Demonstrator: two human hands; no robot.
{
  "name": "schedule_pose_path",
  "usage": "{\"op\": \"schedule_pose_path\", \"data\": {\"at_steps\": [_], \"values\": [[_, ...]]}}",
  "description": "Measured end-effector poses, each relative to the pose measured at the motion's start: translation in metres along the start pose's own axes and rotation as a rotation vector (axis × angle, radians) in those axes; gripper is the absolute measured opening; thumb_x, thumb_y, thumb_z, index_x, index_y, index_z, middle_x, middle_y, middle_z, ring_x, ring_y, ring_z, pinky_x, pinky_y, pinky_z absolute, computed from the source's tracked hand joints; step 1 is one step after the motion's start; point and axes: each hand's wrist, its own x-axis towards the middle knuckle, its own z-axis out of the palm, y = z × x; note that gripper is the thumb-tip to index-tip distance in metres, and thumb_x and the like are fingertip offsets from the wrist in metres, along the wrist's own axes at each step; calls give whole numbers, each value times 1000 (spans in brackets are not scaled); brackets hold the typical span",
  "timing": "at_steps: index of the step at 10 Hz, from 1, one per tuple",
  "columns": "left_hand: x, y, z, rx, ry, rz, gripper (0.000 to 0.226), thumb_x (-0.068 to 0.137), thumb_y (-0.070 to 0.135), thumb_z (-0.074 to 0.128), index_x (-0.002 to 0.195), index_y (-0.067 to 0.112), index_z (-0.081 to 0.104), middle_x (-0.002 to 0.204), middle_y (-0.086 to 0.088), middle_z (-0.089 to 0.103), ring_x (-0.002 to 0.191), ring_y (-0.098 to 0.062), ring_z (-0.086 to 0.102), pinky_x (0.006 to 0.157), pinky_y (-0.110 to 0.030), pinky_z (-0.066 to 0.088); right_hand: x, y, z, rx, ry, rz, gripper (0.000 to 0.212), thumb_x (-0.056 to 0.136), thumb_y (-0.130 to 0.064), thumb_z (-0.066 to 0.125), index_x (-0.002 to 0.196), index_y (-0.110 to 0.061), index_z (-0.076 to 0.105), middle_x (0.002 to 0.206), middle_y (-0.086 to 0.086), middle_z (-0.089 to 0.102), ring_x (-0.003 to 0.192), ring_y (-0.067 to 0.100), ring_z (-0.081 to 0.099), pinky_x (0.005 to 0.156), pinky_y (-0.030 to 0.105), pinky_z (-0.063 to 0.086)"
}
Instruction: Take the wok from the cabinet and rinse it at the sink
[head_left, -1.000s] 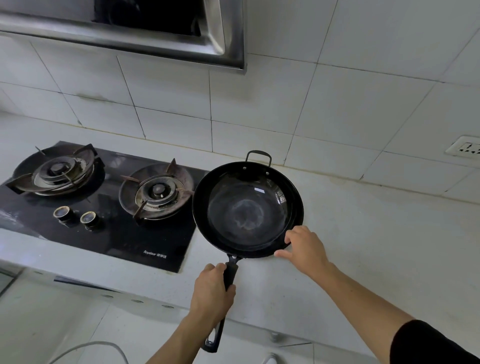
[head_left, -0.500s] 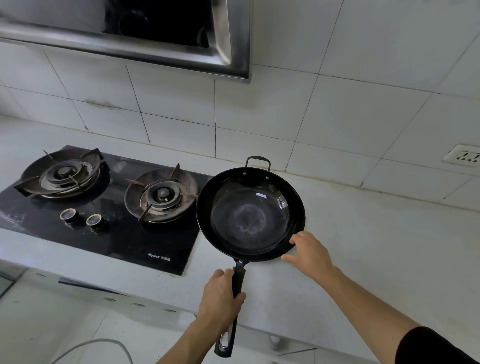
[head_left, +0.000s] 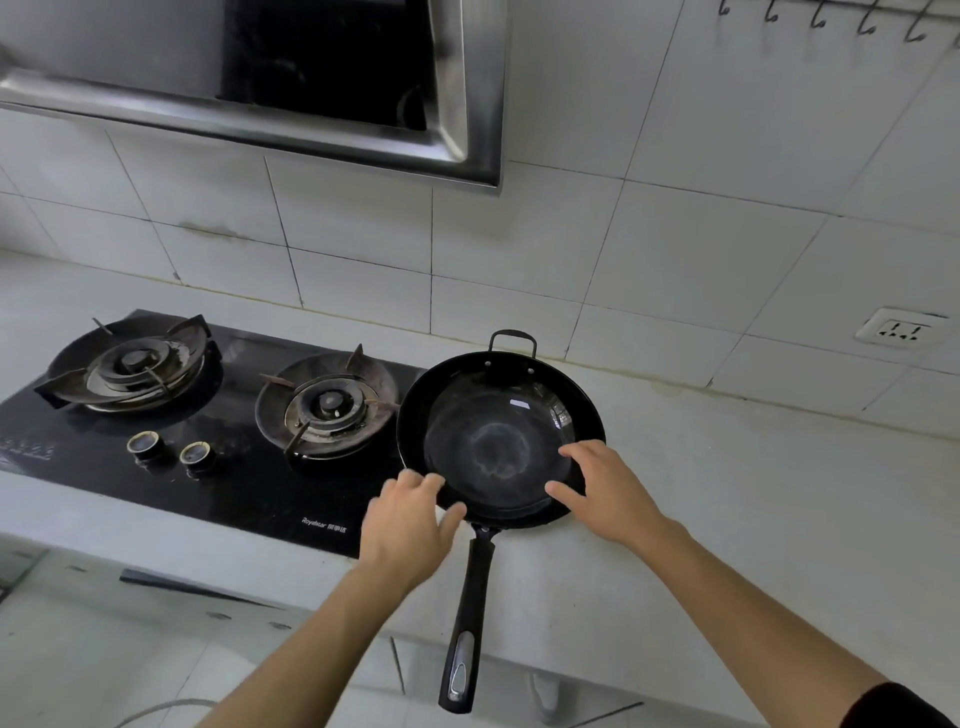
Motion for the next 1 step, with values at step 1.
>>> {"op": "schedule_pose_path", "data": {"at_steps": [1], "values": [[18, -8, -18, 158, 4, 59, 61, 93, 62, 40, 143, 27, 40, 145, -2, 44, 131, -24, 42, 104, -42, 39, -7, -18, -14, 47, 74, -25, 60, 93, -51, 55, 142, -20, 43, 145, -3, 40, 132, 14, 38, 105, 28, 37]]}}
